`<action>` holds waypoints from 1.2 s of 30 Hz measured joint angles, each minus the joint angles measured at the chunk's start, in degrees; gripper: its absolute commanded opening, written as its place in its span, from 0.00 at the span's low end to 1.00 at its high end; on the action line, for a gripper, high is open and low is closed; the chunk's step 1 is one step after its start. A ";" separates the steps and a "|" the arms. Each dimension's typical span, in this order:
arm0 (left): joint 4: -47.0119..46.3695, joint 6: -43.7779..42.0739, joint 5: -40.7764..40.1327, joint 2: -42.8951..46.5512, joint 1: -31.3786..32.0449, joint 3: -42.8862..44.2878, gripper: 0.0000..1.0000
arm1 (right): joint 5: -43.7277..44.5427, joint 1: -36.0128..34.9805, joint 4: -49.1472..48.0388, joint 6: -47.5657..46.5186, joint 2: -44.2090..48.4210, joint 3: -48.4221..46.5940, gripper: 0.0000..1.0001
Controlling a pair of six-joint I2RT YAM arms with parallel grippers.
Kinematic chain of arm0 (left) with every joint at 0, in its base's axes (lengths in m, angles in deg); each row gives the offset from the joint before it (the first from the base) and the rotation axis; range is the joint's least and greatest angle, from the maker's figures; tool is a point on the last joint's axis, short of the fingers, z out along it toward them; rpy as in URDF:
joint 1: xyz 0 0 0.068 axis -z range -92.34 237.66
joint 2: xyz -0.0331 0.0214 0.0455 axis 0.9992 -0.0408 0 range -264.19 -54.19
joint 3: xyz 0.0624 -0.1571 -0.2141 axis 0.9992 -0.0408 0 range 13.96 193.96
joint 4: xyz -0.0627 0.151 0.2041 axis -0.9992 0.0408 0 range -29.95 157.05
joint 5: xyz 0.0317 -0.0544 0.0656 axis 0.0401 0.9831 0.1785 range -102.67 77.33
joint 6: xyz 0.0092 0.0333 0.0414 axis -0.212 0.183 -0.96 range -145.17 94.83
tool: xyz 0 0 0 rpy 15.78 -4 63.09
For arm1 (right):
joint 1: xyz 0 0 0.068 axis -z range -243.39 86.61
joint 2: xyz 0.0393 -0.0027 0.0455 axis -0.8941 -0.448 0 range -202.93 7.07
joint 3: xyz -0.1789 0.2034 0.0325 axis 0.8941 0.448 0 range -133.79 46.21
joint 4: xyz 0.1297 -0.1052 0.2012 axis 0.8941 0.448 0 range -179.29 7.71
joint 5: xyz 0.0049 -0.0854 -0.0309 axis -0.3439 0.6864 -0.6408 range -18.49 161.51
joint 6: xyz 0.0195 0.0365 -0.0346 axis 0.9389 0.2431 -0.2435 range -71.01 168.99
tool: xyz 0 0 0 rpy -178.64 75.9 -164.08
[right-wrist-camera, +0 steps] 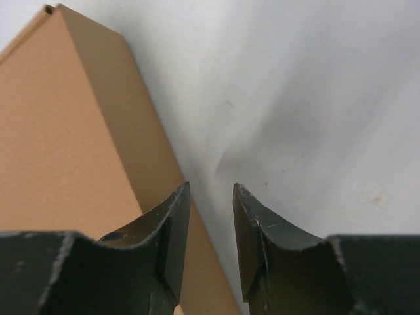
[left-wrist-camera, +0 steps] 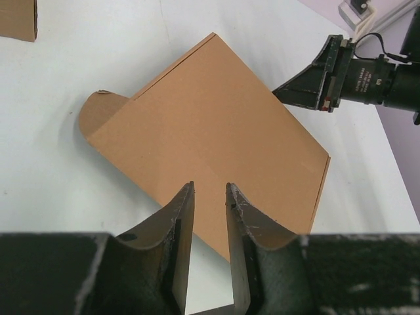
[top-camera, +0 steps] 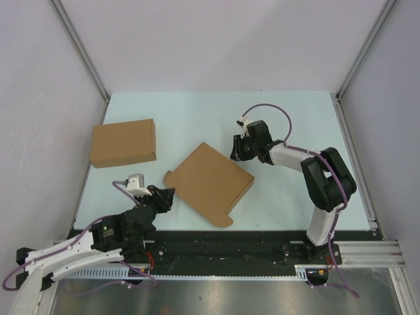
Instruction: Fold the paper box
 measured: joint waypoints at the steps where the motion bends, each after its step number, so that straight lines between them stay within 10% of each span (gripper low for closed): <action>1: 0.35 0.20 0.04 0.31 0.00 -0.02 0.31 | 1.07 -0.13 0.04 0.09 0.55 0.52 0.38; 15: 1.07 1.84 0.46 1.79 0.00 -2.36 0.31 | -1.20 -4.31 -3.41 1.03 6.19 1.27 0.01; 36: 1.18 3.74 1.57 1.22 0.00 -2.75 0.31 | -8.46 -1.01 -7.58 1.62 -1.25 -0.52 0.00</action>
